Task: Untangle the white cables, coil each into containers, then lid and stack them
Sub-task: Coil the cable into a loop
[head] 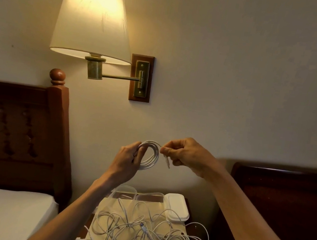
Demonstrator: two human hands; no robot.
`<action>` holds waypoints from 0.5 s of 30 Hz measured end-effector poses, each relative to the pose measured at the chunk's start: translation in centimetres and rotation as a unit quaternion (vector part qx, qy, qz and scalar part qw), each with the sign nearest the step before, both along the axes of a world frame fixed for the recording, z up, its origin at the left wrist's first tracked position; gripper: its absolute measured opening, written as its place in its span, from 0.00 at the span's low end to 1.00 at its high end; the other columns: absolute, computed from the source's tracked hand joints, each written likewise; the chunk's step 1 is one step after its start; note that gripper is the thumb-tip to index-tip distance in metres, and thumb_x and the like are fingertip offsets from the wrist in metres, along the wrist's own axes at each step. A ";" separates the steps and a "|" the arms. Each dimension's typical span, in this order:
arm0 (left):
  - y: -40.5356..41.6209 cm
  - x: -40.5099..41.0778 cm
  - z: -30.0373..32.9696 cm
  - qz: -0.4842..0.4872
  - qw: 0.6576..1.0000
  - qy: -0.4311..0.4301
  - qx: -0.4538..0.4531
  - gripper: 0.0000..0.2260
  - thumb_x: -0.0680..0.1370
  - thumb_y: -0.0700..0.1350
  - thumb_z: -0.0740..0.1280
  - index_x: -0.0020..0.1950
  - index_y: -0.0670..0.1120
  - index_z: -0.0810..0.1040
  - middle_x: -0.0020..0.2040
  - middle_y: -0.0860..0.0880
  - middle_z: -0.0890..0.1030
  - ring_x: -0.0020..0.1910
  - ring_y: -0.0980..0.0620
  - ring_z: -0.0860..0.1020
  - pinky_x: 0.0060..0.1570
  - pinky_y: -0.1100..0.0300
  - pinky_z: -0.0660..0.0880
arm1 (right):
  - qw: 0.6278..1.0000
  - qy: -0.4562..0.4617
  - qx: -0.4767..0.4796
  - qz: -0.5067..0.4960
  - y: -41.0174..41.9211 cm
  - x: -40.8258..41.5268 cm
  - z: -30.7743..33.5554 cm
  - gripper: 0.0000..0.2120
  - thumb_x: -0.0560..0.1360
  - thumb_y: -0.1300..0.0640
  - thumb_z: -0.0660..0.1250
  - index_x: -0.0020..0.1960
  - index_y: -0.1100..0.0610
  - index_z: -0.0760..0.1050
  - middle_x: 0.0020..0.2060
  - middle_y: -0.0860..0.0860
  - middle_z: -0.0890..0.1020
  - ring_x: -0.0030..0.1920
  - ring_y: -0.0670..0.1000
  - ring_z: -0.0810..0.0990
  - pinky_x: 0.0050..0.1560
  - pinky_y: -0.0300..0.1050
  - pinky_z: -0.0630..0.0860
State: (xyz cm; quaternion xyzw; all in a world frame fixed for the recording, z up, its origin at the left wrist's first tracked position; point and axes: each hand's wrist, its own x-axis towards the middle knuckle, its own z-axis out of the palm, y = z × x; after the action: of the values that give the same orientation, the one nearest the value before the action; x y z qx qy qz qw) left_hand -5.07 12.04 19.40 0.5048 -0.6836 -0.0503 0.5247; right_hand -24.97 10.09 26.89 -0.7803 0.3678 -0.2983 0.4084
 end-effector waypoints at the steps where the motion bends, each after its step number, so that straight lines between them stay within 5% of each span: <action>1: -0.1 -0.2 0.2 0.004 1.000 0.010 0.002 0.15 0.82 0.49 0.58 0.41 0.43 0.75 0.31 0.46 0.73 0.29 0.54 0.67 0.30 0.49 0.64 | 0.998 -0.065 0.014 -0.003 0.1 0.3 -0.6 0.05 0.77 0.59 0.68 0.48 0.60 0.81 0.38 0.52 0.81 0.38 0.48 0.80 0.40 0.37 0.78; 6: 0.3 -1.6 1.7 -0.034 0.994 0.099 0.024 0.15 0.83 0.43 0.57 0.38 0.47 0.74 0.30 0.50 0.72 0.27 0.59 0.67 0.28 0.61 0.65 | 0.959 -0.273 -0.049 -0.066 0.6 2.2 -3.5 0.08 0.72 0.64 0.72 0.51 0.65 0.82 0.40 0.56 0.85 0.41 0.53 0.86 0.44 0.40 0.81; 9: 0.7 -1.9 2.1 -0.074 0.980 0.179 0.050 0.15 0.84 0.44 0.56 0.38 0.48 0.73 0.28 0.54 0.71 0.30 0.54 0.69 0.33 0.56 0.67 | 0.936 -0.258 -0.188 -0.144 0.2 3.1 -5.0 0.08 0.69 0.61 0.76 0.48 0.59 0.84 0.40 0.48 0.80 0.40 0.44 0.81 0.41 0.32 0.76; 12: 1.2 -2.1 2.5 -0.143 0.946 0.276 0.089 0.16 0.84 0.44 0.56 0.37 0.47 0.72 0.27 0.56 0.66 0.29 0.54 0.65 0.35 0.55 0.66 | 0.911 -0.232 -0.291 -0.176 -0.5 3.2 -5.5 0.09 0.66 0.55 0.77 0.47 0.52 0.85 0.43 0.45 0.71 0.45 0.45 0.72 0.44 0.32 0.73; 15: 1.7 -2.3 3.4 -0.228 0.903 0.347 0.109 0.15 0.83 0.43 0.56 0.36 0.45 0.67 0.27 0.53 0.61 0.27 0.55 0.62 0.33 0.59 0.65 | 0.885 -0.224 -0.369 -0.173 -0.9 3.1 -5.3 0.09 0.68 0.55 0.78 0.47 0.54 0.85 0.48 0.46 0.72 0.49 0.49 0.74 0.47 0.30 0.72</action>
State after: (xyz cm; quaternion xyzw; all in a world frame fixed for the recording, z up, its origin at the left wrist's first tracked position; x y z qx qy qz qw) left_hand -7.37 13.78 22.79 0.3398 -0.5450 -0.4151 0.6444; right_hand -21.89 9.21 21.58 -0.7108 0.2593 -0.6454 0.1048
